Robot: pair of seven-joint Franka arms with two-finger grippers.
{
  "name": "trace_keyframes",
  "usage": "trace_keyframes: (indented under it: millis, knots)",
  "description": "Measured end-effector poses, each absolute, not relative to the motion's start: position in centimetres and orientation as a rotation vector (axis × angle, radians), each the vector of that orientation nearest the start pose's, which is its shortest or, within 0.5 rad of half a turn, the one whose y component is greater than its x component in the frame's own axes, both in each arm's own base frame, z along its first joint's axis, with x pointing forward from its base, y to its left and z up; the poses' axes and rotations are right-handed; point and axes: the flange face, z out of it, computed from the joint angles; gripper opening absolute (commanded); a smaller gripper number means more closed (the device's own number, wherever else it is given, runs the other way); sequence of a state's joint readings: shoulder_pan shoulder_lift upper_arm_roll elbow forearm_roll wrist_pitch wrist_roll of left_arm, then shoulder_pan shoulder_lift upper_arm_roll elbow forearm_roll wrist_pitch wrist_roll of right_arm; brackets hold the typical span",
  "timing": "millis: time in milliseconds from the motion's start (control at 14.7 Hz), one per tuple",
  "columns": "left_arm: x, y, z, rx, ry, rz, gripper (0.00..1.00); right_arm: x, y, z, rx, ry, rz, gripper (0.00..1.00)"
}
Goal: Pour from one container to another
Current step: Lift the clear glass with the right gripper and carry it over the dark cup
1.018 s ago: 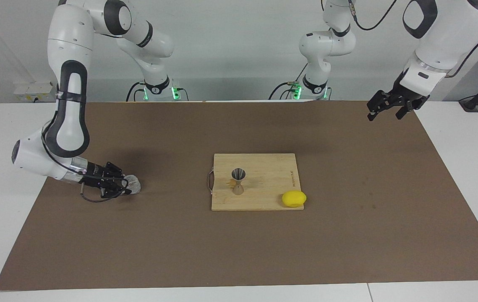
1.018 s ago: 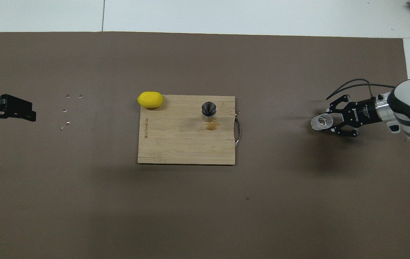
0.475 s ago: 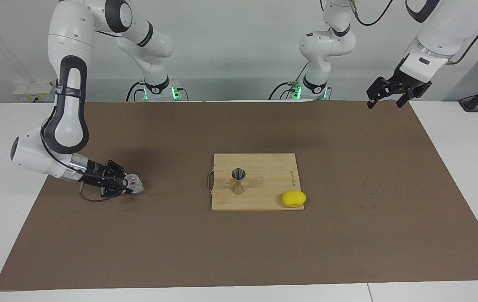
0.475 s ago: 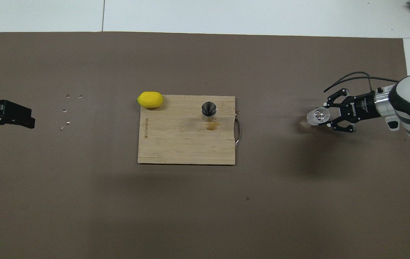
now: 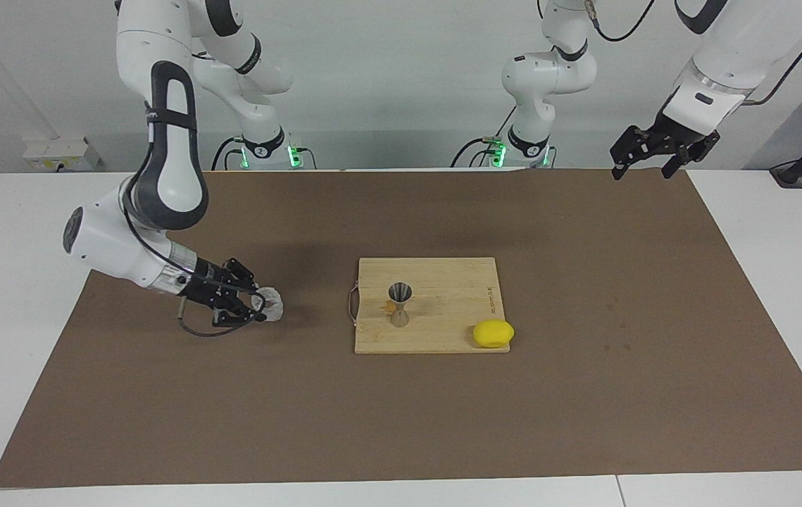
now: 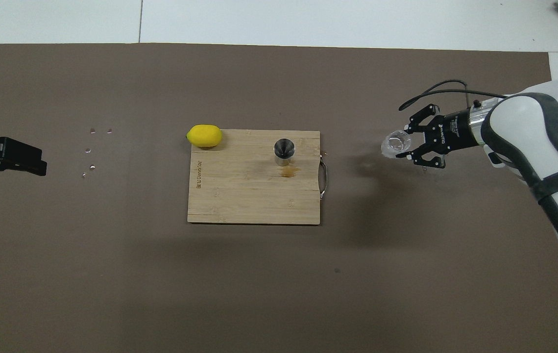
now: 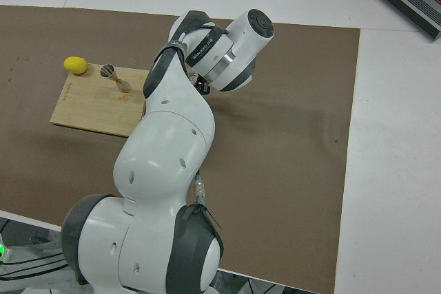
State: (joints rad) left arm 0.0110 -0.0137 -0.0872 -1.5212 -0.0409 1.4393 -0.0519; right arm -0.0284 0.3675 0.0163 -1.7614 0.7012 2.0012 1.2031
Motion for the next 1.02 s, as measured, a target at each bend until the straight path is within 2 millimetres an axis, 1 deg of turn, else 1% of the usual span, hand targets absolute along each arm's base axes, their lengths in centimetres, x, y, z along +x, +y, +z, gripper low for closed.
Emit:
trace_keyframes:
  millis: [136, 271, 407, 611, 746, 882, 1018]
  knots:
    - [53.4, -5.1, 64.3, -3.174, 0.06, 0.114, 1.0, 64.9, 7.1, 37.4, -1.83, 1.896, 0.577, 0.0]
    - [53.4, -5.2, 64.4, -3.173, 0.062, 0.114, 1.0, 65.2, 11.4, 38.7, -1.81, 1.913, 0.549, 0.0]
    - [53.3, -5.1, 64.3, -3.173, 0.059, 0.116, 1.0, 65.0, 15.4, 39.8, -1.82, 1.924, 0.504, 0.0]
    - [53.0, -4.8, 63.9, -3.171, 0.051, 0.128, 1.0, 64.5, 20.5, 41.2, -1.86, 1.958, 0.407, 0.0]
    - [53.2, -4.7, 63.9, -3.174, 0.046, 0.066, 1.0, 64.4, 22.6, 42.1, -1.889, 1.955, 0.366, 0.0]
    - [53.3, -4.7, 63.8, -3.176, 0.044, 0.04, 1.0, 64.4, 23.7, 42.5, -1.961, 1.93, 0.296, 0.0]
    - [53.3, -4.7, 63.5, -3.175, 0.043, 0.047, 1.0, 64.0, 24.9, 42.3, -2.052, 1.902, 0.218, 0.0]
